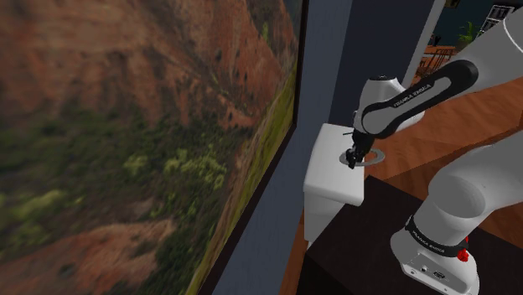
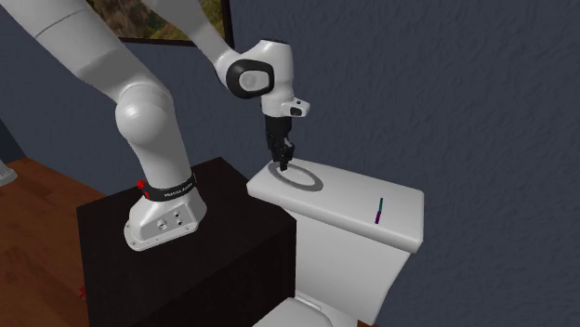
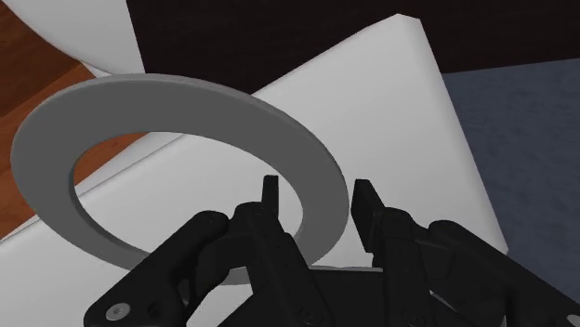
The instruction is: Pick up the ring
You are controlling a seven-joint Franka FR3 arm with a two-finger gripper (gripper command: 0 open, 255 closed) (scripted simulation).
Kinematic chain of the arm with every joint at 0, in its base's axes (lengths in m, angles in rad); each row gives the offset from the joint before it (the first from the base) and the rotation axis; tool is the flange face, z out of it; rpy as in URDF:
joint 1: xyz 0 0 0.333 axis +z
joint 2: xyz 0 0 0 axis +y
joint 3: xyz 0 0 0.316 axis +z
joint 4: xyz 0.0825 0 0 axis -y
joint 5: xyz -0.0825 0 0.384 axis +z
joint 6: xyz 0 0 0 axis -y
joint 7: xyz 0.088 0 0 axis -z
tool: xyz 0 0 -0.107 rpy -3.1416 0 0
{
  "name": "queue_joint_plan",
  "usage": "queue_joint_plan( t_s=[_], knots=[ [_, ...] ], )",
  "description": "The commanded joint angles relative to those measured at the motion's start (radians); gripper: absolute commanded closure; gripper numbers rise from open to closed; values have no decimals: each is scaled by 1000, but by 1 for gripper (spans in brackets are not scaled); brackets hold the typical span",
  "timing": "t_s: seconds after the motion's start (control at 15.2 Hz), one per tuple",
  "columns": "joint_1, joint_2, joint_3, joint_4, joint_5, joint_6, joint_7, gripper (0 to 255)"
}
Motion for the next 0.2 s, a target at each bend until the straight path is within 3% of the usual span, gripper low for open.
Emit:
queue_joint_plan(
  t_s=[0.0,0.13],
  knots=[
    [2,-37,3,8,3,-46,-1,255],
    [2,-39,3,9,4,-49,-1,255]
  ],
)
